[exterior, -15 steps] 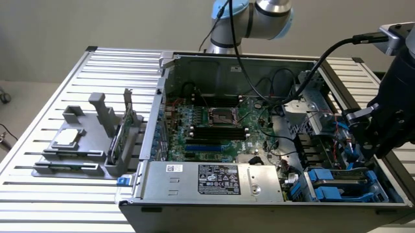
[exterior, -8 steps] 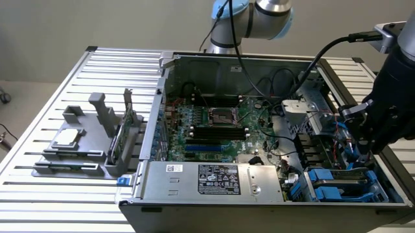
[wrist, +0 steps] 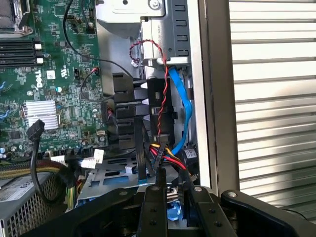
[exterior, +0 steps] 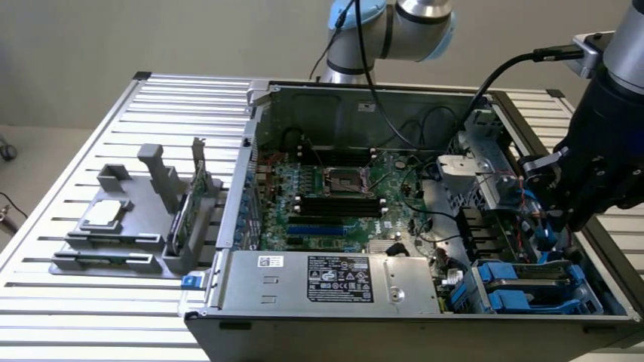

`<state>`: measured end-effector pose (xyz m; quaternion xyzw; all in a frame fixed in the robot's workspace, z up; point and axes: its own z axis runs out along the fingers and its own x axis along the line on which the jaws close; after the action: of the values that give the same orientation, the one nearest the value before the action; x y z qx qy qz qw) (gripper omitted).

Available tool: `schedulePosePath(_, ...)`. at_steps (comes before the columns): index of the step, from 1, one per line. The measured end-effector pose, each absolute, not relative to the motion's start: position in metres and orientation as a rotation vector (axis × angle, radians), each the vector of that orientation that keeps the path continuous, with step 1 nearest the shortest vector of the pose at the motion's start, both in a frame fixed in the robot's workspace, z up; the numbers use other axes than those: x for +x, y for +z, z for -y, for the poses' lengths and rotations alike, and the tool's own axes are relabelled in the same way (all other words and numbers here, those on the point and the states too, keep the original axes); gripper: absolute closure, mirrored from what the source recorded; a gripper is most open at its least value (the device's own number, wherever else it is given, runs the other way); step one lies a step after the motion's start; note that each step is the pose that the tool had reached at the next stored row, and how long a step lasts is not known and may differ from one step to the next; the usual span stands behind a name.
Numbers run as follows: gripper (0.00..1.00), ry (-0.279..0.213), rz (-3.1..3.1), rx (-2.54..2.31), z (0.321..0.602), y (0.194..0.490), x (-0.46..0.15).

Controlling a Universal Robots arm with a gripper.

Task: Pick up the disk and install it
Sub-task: 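Insert the first disk wire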

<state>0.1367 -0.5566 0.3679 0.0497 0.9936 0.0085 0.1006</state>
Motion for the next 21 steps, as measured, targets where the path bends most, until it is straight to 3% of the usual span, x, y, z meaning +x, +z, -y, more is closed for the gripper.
schedulePosePath(21,0.75,0.011,-2.926,0.28,0.558,0.367,0.126)
